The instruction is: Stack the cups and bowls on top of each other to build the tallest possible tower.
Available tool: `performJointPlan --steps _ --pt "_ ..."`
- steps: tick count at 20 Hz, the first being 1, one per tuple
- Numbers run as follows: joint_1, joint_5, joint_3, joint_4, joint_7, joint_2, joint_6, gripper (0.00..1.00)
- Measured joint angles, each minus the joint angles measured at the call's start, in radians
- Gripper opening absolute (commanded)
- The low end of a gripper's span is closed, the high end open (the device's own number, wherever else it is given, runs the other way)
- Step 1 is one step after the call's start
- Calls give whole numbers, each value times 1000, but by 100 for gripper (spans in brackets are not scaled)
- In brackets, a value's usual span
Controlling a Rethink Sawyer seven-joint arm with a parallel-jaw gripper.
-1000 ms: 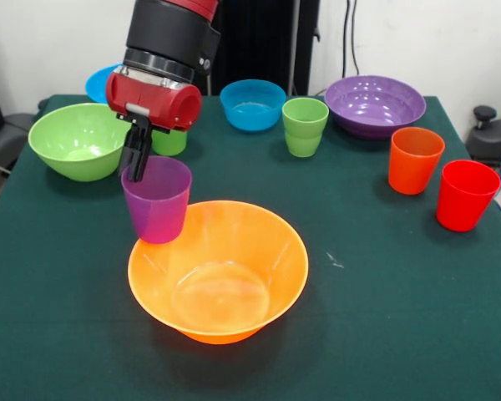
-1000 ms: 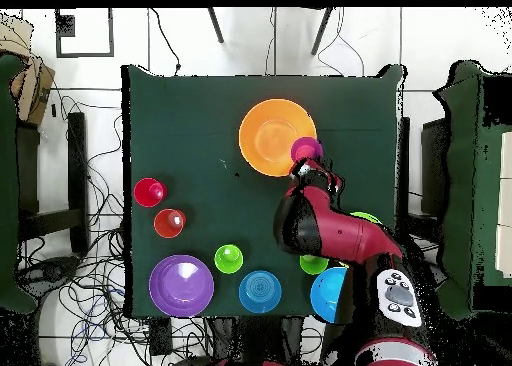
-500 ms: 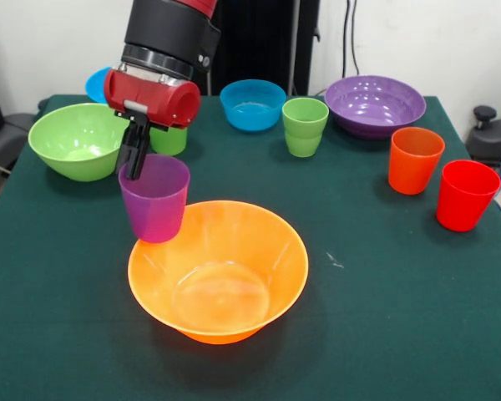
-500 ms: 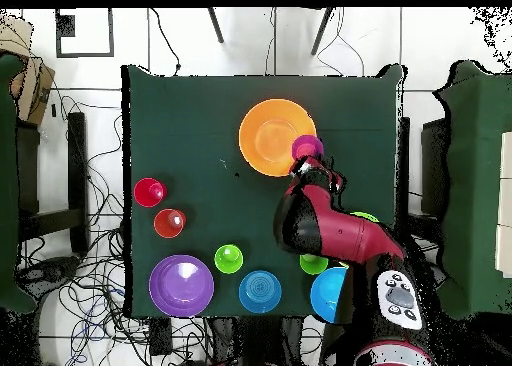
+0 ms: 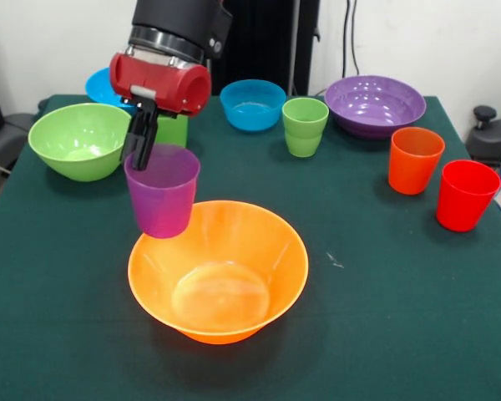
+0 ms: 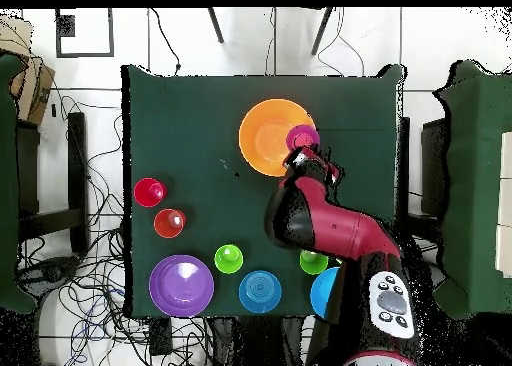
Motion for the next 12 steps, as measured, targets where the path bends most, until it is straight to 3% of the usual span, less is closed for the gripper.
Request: performJointPlan --steps 12 --pt "41 56 -13 -54 0 3 11 0"
